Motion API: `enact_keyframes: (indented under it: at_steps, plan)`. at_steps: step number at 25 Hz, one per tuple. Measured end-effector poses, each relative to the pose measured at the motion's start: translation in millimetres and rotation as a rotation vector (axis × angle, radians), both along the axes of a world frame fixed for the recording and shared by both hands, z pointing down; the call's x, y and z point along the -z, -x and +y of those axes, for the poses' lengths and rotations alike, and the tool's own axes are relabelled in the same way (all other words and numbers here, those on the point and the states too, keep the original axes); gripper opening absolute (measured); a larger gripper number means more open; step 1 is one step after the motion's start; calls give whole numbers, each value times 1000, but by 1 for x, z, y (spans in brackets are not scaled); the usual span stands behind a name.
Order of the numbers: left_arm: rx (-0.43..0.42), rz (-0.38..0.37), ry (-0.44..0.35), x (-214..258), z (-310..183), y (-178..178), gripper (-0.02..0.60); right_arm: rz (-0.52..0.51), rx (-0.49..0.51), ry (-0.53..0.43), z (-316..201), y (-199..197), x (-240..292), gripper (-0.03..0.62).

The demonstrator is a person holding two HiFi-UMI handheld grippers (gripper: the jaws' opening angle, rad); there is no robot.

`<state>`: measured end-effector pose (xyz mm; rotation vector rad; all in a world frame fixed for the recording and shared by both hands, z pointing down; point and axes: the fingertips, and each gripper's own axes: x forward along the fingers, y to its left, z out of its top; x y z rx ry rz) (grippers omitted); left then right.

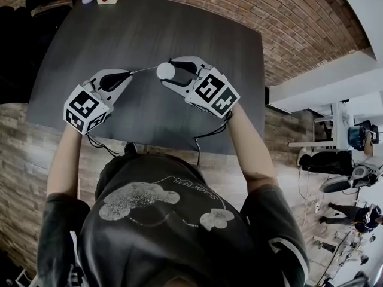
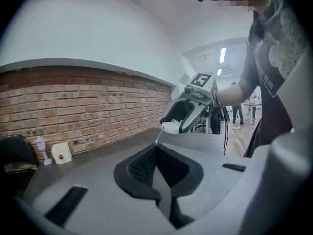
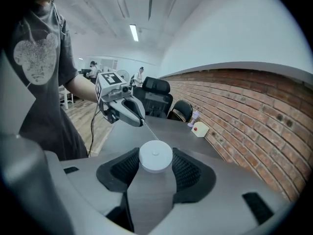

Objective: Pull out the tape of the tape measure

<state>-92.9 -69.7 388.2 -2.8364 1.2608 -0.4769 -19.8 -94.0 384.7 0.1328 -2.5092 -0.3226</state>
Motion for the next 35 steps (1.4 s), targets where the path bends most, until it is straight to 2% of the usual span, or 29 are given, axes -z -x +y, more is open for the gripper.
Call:
enact_keyframes:
  at_steps: [12, 14, 19, 25, 30, 35]
  plan:
    - [9, 40, -12, 12, -7, 7, 9, -1, -121, -33, -14, -3, 5, 229]
    - [23, 49, -14, 14, -9, 13, 9, -18, -161, -15, -22, -6, 8, 230]
    - [53, 65, -1, 16, -17, 32, 9, -70, -244, 96, -40, -16, 11, 230]
    - [69, 75, 22, 21, -25, 43, 9, -50, -266, 162, -46, -18, 10, 229]
    - [38, 83, 77, 16, -28, 40, 9, -33, -281, 170, -49, -21, 10, 229]
    - [15, 86, 98, 17, -34, 32, 9, -15, -307, 150, -59, -29, 10, 228]
